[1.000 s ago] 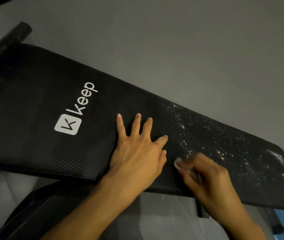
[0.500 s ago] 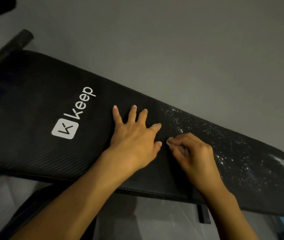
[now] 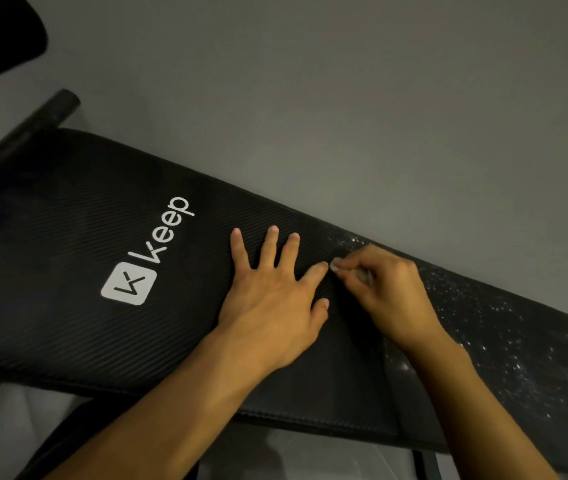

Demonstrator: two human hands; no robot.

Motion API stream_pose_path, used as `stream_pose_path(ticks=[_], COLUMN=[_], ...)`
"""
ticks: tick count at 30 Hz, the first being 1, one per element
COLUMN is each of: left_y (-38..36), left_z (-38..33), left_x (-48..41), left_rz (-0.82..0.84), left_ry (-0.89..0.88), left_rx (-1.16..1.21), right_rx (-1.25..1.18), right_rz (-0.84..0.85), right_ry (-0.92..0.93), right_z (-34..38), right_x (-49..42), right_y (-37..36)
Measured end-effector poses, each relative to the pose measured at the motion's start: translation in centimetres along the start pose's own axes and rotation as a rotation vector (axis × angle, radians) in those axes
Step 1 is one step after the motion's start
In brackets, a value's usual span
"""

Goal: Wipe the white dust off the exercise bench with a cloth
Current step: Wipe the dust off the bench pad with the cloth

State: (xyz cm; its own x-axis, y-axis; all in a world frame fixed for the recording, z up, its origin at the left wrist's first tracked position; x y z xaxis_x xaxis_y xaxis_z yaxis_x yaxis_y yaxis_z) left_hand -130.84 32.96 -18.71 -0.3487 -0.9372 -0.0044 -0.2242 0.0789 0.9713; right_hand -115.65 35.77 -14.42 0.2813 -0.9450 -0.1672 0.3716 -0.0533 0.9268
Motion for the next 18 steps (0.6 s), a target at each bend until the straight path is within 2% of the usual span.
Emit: stream_pose_path(ticks=[4,6,10,16,18], left_y=[0.1,0.1,0.2,0.4,0.4], left_z=[0.0,0.2,0.1,0.1,0.2], left_x=[0.0,0.1,0.1,0.2,0.3], left_rz=[-0.02,-0.029,-0.053,-0.073,-0.064], left_ry=[-0.005,0.003,0.002,0.006,0.006], left_rx=[0.015,0.026,0.044,0.055,0.063], right_rx=[0.072,0.023,-0.051,0.164,0.123], right_rz=[-0.137,-0.118,0.047,-0.113,-0.121], right_ry=[-0.194,-0.169,-0.05,-0.12,-0.079], right_z=[-2.4,-1.8,0.3,-1.1,0.3], right_x=[-4.4,-5.1,-1.9,-5.2,-5.7], right_y=[-0.1,-0.7,-0.5,-0.3,-1.3])
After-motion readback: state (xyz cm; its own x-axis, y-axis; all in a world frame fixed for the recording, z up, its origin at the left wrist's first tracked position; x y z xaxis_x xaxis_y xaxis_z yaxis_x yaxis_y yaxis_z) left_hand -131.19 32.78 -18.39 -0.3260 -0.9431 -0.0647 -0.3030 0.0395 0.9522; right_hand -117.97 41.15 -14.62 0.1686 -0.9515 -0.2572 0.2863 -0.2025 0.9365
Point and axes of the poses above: each hand's wrist, its own x-axis away from the middle knuckle, its own y-axis out of the back of the hand, z = x × y, the point moved 6 cm from there along -x, towards the middle knuckle
